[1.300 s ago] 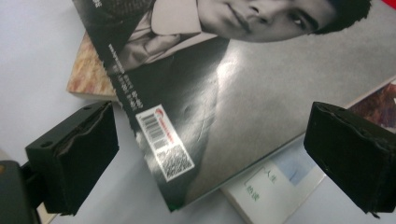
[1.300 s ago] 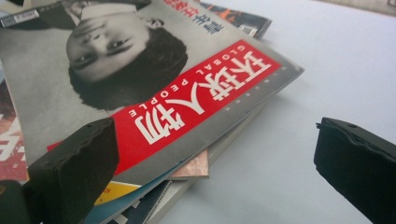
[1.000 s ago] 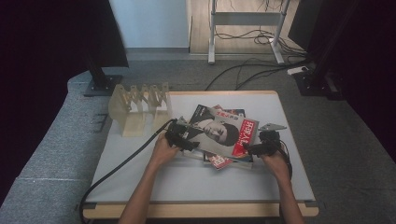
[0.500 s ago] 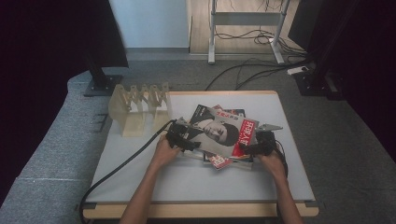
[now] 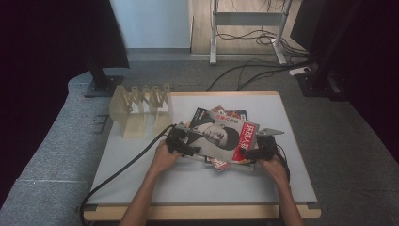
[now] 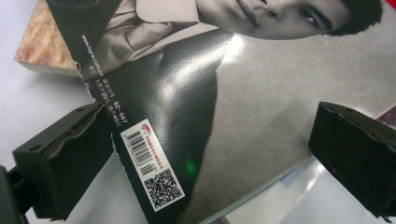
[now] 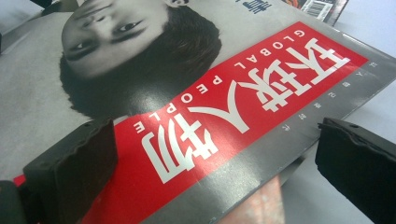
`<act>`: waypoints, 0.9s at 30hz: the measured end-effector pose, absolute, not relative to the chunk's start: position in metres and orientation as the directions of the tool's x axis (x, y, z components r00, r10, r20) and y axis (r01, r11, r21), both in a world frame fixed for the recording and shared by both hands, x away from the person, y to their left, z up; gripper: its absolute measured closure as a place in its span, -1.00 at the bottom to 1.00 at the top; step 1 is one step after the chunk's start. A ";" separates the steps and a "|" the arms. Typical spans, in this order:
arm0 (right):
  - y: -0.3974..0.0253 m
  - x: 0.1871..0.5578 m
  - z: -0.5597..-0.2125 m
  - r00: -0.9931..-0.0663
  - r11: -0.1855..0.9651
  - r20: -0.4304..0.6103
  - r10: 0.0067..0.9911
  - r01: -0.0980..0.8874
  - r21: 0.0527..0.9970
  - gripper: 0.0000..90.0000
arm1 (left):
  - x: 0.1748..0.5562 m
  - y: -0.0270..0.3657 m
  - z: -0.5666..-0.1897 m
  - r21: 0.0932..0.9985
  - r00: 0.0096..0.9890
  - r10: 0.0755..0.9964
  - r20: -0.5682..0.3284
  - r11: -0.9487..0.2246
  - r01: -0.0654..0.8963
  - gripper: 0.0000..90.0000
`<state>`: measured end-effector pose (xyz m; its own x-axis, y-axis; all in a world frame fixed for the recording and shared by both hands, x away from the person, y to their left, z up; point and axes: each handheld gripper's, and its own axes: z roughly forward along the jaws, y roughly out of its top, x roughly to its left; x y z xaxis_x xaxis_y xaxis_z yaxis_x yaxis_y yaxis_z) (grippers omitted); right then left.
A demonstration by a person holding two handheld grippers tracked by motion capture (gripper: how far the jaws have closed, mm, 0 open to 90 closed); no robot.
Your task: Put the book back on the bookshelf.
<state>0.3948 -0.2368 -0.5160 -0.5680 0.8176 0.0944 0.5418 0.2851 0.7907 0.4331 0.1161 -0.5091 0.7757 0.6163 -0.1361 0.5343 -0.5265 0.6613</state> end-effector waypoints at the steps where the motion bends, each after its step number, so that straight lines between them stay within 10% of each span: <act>1: -0.236 0.393 -0.516 -0.569 0.289 0.089 0.817 0.539 0.791 -1.00 | 0.431 0.116 -0.509 0.661 0.776 0.617 -0.132 -0.529 0.533 -1.00; 27: -0.225 0.355 -0.511 -0.608 0.355 0.024 0.793 0.495 0.793 -0.94 | 0.376 0.112 -0.511 0.621 0.809 0.588 0.012 -0.638 0.455 -1.00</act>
